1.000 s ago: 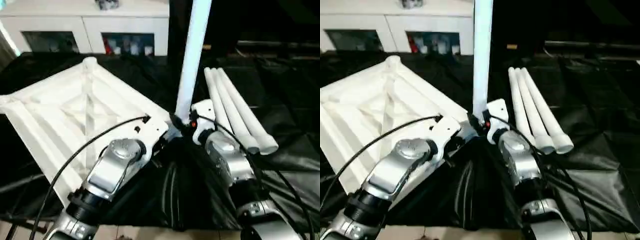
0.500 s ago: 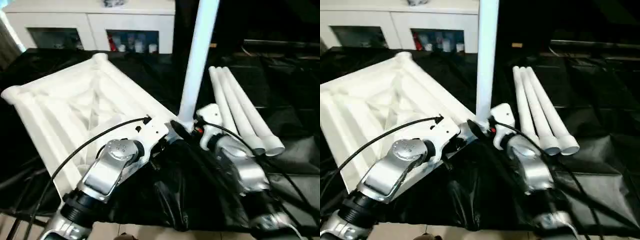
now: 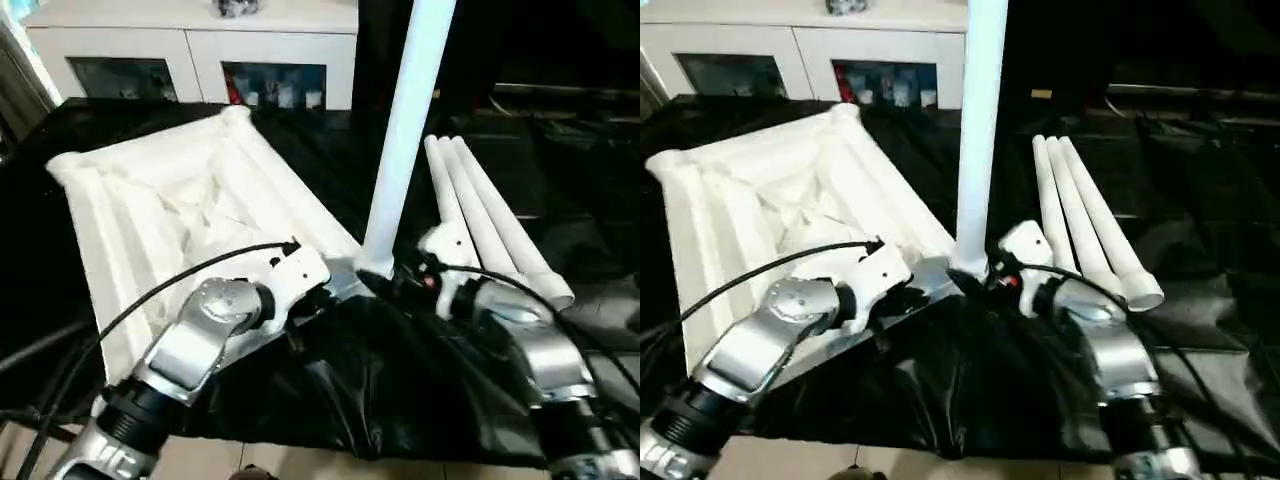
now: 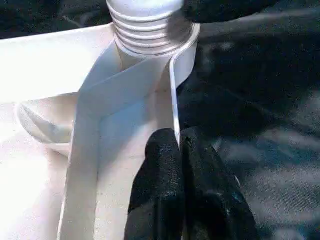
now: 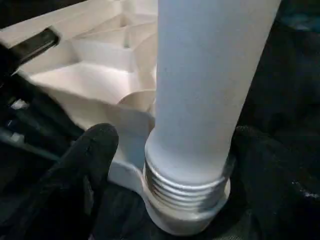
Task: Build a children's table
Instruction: Insert table leg to table base, then rotate leg to tighten
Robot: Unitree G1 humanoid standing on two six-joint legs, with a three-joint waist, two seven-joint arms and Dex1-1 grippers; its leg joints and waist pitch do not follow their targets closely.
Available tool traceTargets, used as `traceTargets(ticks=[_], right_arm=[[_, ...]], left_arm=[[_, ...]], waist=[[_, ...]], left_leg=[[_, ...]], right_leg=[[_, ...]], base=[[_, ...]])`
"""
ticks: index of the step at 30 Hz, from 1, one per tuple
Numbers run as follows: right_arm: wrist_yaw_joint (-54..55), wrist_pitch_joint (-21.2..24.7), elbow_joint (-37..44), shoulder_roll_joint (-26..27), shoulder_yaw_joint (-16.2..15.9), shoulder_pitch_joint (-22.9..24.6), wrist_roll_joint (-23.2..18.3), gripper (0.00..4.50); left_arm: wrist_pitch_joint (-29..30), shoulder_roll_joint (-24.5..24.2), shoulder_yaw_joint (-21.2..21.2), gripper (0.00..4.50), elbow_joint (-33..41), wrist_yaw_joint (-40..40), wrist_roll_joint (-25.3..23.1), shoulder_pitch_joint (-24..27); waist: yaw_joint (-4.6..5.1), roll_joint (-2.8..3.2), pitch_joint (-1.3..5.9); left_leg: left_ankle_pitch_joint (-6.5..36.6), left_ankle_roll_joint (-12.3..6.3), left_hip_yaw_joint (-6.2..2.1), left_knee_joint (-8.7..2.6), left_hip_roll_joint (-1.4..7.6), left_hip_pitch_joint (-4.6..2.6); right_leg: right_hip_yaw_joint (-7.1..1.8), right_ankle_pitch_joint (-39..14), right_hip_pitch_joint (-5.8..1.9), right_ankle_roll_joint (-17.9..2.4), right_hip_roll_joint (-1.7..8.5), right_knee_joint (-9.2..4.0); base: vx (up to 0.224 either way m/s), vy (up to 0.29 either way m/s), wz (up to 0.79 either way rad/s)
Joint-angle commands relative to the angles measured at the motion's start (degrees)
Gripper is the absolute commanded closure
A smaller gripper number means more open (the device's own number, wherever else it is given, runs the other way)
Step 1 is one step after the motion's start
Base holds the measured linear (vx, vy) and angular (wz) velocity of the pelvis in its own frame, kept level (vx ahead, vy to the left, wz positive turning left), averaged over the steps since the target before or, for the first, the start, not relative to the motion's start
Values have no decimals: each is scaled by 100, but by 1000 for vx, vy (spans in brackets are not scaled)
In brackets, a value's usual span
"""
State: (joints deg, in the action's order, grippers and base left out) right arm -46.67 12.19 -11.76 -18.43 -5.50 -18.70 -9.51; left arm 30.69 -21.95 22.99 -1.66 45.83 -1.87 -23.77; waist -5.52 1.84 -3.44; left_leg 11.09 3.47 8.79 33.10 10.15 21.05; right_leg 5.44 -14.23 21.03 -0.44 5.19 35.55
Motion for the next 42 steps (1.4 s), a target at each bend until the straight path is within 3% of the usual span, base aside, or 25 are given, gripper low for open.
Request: traceTargets(ticks=[1, 8, 15, 26, 35, 39, 42], right_arm=[[-175, 158, 102, -88, -119, 59, -47, 57], [-393, 162, 65, -276, -195, 4, 6, 57], [-333, 44, -165, -288, -295, -113, 176, 57], [-202, -174, -510, -108, -426, -403, 312, 159], [-249, -316, -648, -77, -495, -398, 349, 173], [-117, -365, -758, 36, -412, -374, 293, 175], [608, -361, -1271, 473, -160, -522, 260, 175]], left_arm=[[-51, -124, 257, 450, -92, 325, 16, 60], [-121, -354, 322, 450, 25, 617, 67, 132], [-208, -539, 350, 450, 104, 850, 104, 222], [-242, -583, 381, 450, 65, 909, 61, 204], [-228, -635, 404, 450, 46, 897, 20, 247], [-172, -548, 326, 450, -65, 686, -33, 214], [-11, -90, 49, 450, -412, -18, -83, 54]], waist=[[-11, 11, 387], [-6, 21, 378], [-18, 15, 408], [-26, 7, 417], [-20, 11, 423], [-7, -3, 421], [8, 12, 396]], left_leg=[[147, -623, -71, -286, 293, -12], [473, -392, -67, -297, 298, -16], [222, -484, -62, -258, 280, -10], [194, -496, -62, -244, 275, -5], [177, -495, -58, -234, 268, -4], [207, -500, -57, -237, 269, -1], [449, -411, -57, -269, 277, -14]], right_leg=[[-326, 800, -309, -1579, 365, -318], [-335, 387, -294, -1546, 367, -328], [-333, 728, -295, -1618, 369, -285], [-326, 727, -298, -1625, 364, -264], [-325, 727, -298, -1616, 360, -260], [-324, 664, -299, -1616, 361, -265], [-313, 274, -279, -1606, 380, -317]], base=[[0, 0, 0], [0, 0, 0], [0, 0, 0], [0, 0, 0], [0, 0, 0], [0, 0, 0], [0, 0, 0]])
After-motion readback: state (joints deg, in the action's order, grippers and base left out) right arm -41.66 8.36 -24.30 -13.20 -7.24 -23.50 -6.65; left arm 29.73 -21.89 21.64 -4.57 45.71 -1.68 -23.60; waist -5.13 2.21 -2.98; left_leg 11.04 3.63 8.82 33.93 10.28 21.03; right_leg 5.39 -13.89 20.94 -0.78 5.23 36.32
